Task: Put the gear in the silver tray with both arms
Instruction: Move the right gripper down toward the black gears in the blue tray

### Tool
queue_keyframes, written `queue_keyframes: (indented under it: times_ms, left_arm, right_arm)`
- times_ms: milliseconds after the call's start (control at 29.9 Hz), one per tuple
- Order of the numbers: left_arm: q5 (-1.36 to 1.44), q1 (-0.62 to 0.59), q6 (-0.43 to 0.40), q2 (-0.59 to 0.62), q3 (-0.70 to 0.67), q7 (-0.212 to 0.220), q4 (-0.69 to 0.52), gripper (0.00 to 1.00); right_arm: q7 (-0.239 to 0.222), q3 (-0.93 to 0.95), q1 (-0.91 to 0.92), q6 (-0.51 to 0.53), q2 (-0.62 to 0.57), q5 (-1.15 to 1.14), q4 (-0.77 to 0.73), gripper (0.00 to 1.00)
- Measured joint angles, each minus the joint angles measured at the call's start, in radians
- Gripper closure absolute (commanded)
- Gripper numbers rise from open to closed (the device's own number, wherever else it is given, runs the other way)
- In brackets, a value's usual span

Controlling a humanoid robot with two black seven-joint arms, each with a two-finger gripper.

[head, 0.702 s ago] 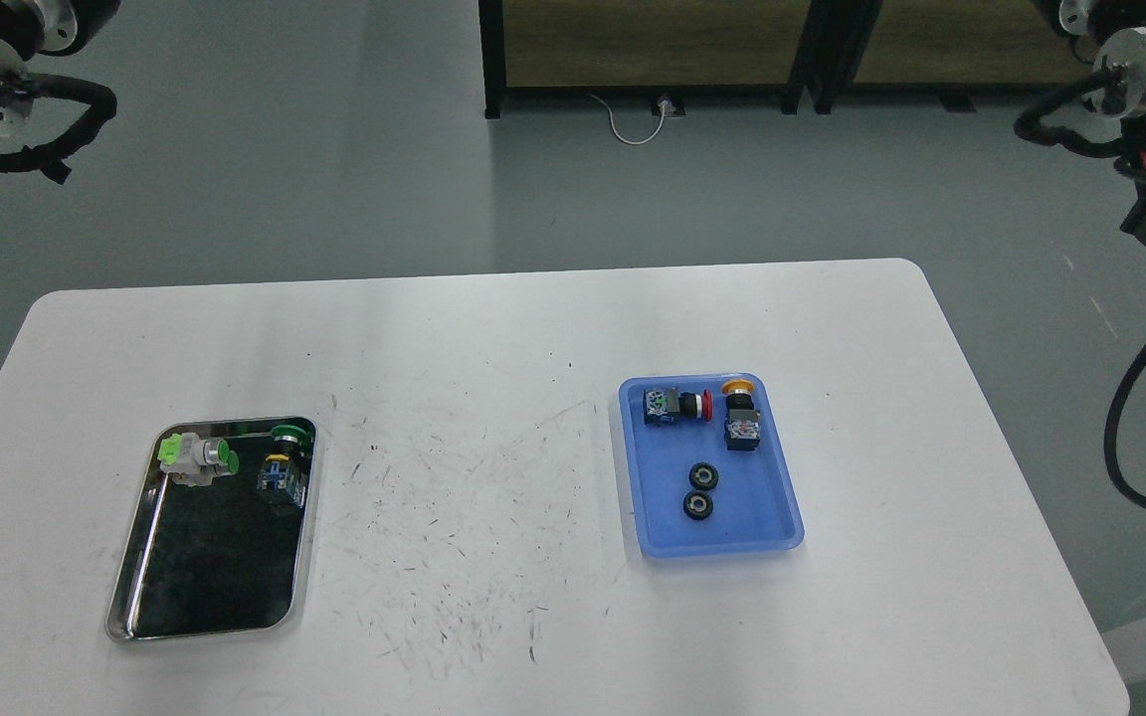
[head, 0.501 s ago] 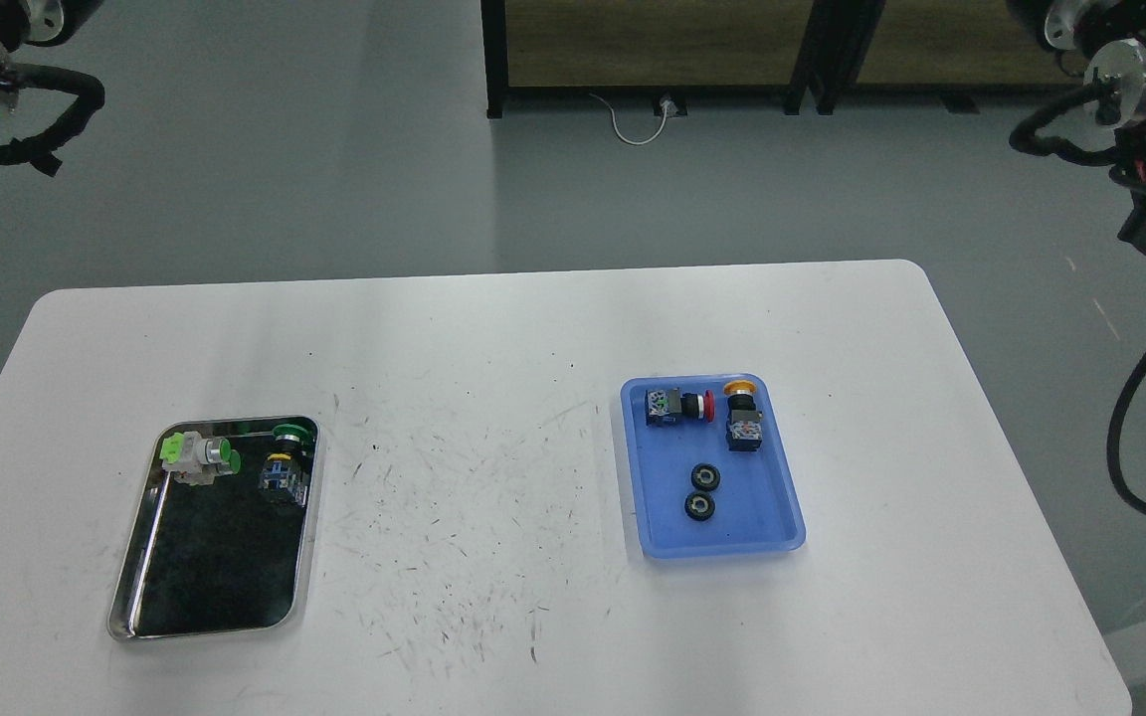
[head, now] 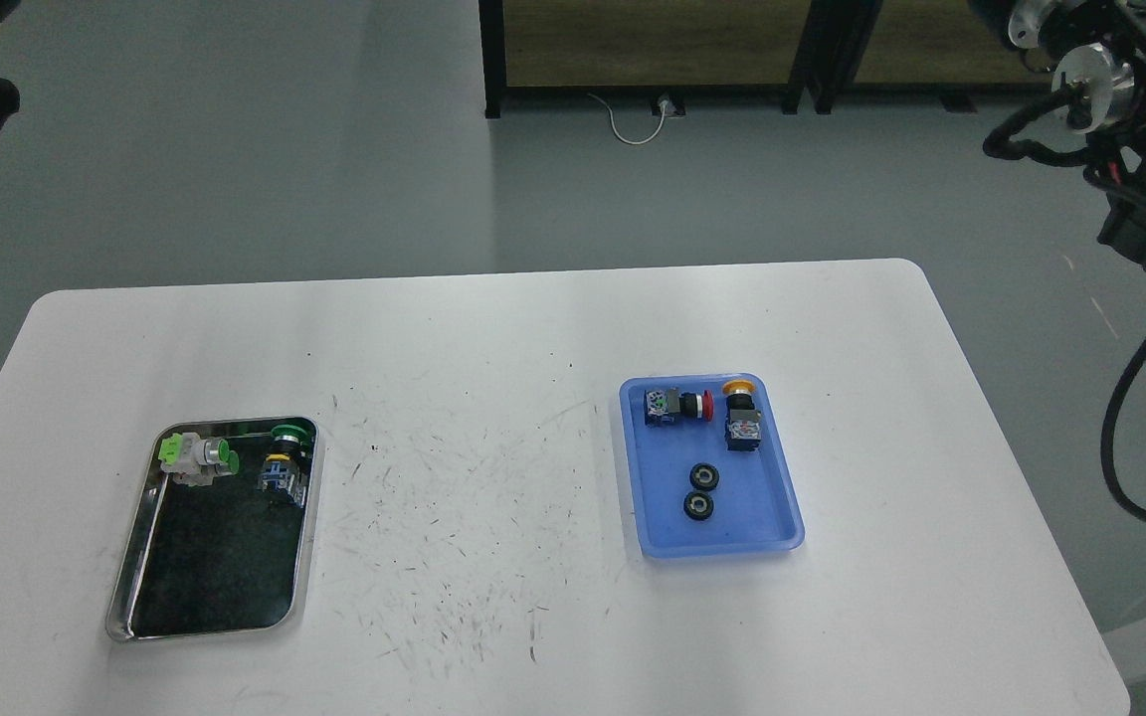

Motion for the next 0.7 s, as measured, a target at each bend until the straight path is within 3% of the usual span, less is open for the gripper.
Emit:
queue_keyframes:
  times_ms: [134, 234, 401, 602, 702]
  left_arm:
    - [0.002, 0.052, -0.112, 0.077, -0.001, -0.076, -0.053, 0.01]
    - [0.007, 0.093, -0.168, 0.137, 0.010, -0.095, -0.092, 0.01]
    - [0.052, 0.180, -0.190, 0.265, 0.017, -0.106, -0.197, 0.01]
    - [0.094, 0.309, -0.190, 0.392, 0.017, -0.167, -0.321, 0.01]
    - [0.088, 0.352, -0.180, 0.425, 0.018, -0.177, -0.344, 0.01]
  right_arm:
    - [0.017, -0.080, -0.022, 0.076, -0.055, -0.014, 0.135, 0.00]
    - [0.028, -0.120, -0.054, 0.127, -0.085, -0.050, 0.216, 0.00]
    - [0.033, -0.142, -0.150, 0.213, -0.124, -0.144, 0.346, 0.00]
    - [0.032, -0.237, -0.252, 0.251, -0.129, -0.207, 0.462, 0.00]
    - [0.030, -0.283, -0.302, 0.256, -0.112, -0.215, 0.477, 0.00]
